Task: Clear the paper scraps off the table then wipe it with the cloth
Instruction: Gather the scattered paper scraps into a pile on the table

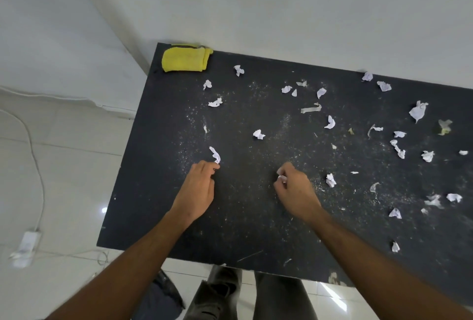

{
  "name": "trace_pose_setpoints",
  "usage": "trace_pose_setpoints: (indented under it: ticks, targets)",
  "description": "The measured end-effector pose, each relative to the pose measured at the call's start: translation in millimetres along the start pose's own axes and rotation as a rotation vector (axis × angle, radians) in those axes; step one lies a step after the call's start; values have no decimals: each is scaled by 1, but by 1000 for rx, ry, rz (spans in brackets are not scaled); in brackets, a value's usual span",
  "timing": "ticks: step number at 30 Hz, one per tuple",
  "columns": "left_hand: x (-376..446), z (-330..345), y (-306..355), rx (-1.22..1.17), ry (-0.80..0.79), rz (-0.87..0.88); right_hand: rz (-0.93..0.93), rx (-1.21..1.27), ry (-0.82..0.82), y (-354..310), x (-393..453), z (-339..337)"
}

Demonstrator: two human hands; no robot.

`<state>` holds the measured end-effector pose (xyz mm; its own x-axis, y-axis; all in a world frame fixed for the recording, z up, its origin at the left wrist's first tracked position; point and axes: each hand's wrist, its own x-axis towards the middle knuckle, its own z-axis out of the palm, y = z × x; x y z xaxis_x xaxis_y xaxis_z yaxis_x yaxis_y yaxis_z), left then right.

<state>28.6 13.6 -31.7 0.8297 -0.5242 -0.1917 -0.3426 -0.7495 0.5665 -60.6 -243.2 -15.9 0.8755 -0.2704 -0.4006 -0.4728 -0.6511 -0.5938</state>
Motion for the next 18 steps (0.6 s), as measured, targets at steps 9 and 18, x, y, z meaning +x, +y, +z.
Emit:
trace_pose_setpoints:
  ticks: [9, 18]
  targets:
    - [52, 13, -8, 171, 64, -117, -156, -49, 107, -20, 87, -5]
    - [57, 20, -9, 107, 190, -166, -378, -441, 13, -28, 135, 2]
